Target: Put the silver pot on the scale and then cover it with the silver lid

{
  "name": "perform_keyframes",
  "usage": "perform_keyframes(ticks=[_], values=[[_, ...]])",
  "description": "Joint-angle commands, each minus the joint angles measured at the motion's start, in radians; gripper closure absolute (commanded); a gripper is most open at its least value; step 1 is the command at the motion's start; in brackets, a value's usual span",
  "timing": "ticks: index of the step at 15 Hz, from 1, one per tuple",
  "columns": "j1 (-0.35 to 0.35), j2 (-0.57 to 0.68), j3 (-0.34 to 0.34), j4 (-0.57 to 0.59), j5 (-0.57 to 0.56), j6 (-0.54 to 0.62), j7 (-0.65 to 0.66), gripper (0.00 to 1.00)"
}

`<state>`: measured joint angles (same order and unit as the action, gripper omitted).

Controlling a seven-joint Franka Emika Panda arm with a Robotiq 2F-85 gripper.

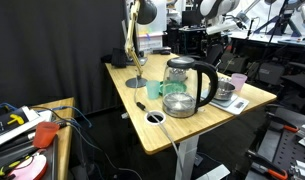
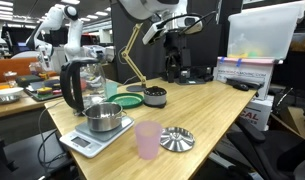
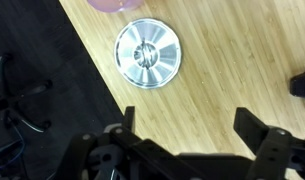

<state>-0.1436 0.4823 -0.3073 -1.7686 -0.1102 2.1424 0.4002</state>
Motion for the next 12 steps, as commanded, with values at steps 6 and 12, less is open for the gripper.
perform_keyframes(ticks=[6, 12], values=[[-0.005, 0.003, 0.017, 0.003, -0.005, -0.003, 0.004, 0.0], [-0.006, 0.016, 0.011, 0.014, 0.002, -0.002, 0.037, 0.0]])
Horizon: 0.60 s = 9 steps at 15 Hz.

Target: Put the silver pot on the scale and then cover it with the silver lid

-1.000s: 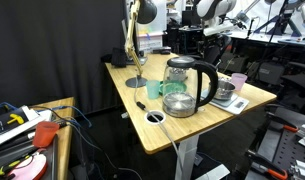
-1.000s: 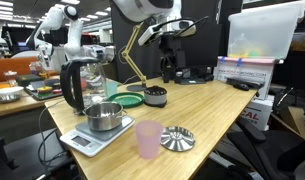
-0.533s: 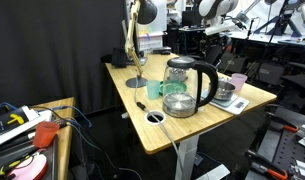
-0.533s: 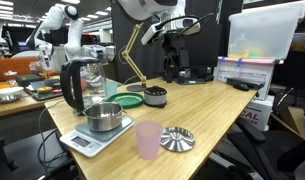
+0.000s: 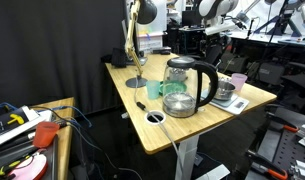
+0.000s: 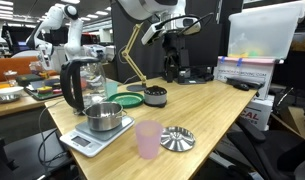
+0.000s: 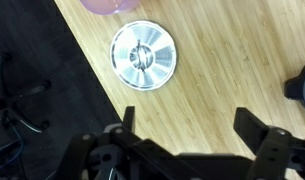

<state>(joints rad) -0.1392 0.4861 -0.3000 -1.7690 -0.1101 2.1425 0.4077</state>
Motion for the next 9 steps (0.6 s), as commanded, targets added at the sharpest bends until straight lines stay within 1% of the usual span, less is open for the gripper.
perform_keyframes(ticks=[1, 5, 7, 9], values=[[-0.014, 0.017, 0.001, 0.016, 0.002, -0.004, 0.038, 0.0], [-0.044, 0.02, 0.005, 0.009, 0.038, -0.028, 0.024, 0.0], [-0.073, 0.018, 0.018, 0.008, 0.08, -0.066, -0.014, 0.0], [-0.085, 0.024, 0.015, 0.007, 0.105, -0.083, -0.013, 0.0]])
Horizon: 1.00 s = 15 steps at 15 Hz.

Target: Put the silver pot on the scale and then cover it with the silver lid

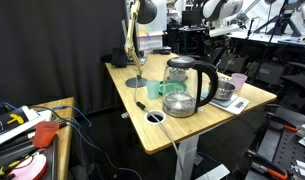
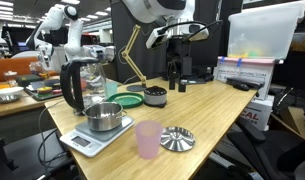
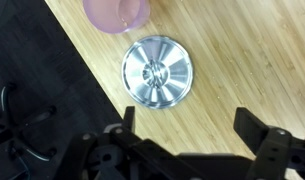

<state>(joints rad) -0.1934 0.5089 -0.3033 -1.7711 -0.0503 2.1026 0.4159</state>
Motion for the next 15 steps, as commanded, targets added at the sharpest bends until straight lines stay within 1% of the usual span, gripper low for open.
perform_keyframes(ticks=[1, 5, 7, 8, 9, 15], values=[[-0.036, 0.008, 0.013, 0.012, 0.051, -0.047, -0.014, 0.0], [-0.074, 0.062, 0.012, 0.045, 0.079, -0.09, -0.037, 0.0], [-0.095, 0.097, 0.017, 0.068, 0.088, -0.119, -0.077, 0.0], [-0.101, 0.112, 0.015, 0.075, 0.075, -0.125, -0.103, 0.0], [-0.079, 0.086, 0.001, 0.026, 0.065, -0.07, -0.056, 0.0], [-0.078, 0.098, 0.0, 0.033, 0.064, -0.068, -0.059, 0.0]])
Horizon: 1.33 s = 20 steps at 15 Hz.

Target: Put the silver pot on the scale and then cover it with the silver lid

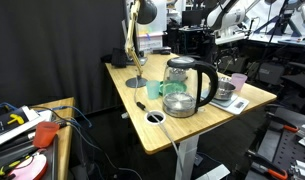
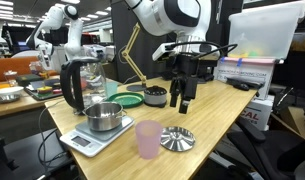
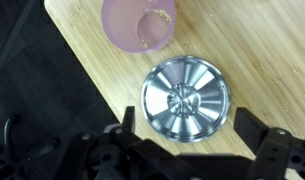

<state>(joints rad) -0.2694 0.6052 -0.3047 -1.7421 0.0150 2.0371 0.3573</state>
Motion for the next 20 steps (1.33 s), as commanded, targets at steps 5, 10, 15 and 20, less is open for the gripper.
perform_keyframes(ticks=[5, 10, 15, 20], values=[[-0.006, 0.01, 0.002, -0.001, 0.0, -0.001, -0.004, 0.0], [-0.031, 0.049, 0.012, 0.003, 0.017, -0.025, -0.041, 0.0], [-0.043, 0.082, 0.027, 0.015, 0.021, -0.055, -0.112, 0.0], [-0.081, 0.133, 0.051, 0.068, 0.077, -0.127, -0.188, 0.0]])
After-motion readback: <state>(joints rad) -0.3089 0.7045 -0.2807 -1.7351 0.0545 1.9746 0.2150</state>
